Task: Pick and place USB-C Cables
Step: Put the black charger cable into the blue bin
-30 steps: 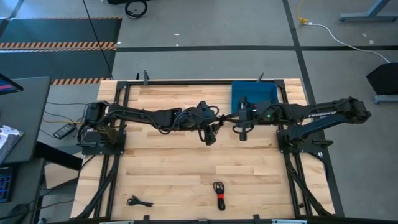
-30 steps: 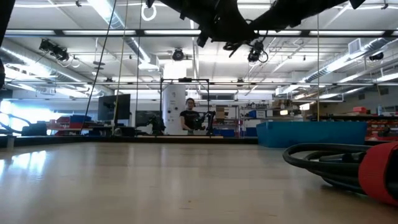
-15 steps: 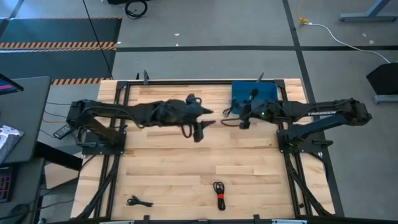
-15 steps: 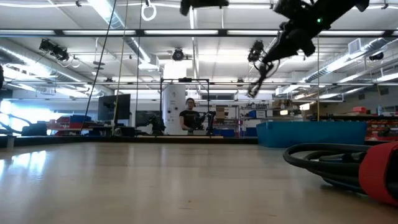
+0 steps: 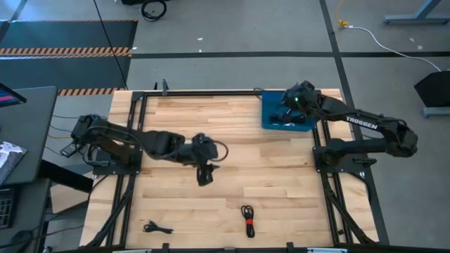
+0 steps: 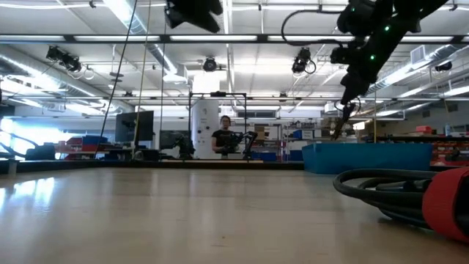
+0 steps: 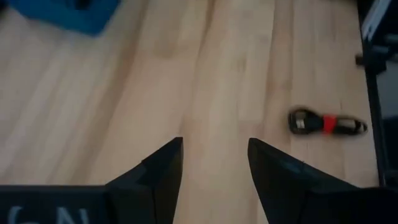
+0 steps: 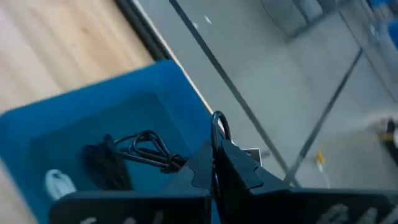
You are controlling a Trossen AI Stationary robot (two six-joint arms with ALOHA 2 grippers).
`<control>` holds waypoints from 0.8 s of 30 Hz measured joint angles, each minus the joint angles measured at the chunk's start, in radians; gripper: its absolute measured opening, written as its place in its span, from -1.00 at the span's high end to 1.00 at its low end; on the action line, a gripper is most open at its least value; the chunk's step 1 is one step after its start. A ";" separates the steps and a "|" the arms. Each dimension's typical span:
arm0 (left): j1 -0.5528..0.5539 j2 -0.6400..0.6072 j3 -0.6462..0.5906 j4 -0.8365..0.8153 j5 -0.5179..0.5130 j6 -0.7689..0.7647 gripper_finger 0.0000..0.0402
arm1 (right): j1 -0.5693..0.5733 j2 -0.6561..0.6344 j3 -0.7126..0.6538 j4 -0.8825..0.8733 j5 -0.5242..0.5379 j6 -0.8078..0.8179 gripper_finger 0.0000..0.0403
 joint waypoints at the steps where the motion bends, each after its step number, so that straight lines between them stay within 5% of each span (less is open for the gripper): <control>1: -0.018 0.000 0.000 -0.027 -0.001 -0.023 0.07 | -0.027 0.005 0.000 0.001 -0.010 0.007 0.92; 16: -0.312 0.001 0.000 -0.310 -0.003 -0.401 0.07 | -0.181 0.188 0.000 0.020 -0.112 0.064 0.84; 24: -0.417 0.003 0.000 -0.328 -0.024 -0.529 0.07 | -0.199 0.213 0.001 0.029 -0.180 0.060 0.39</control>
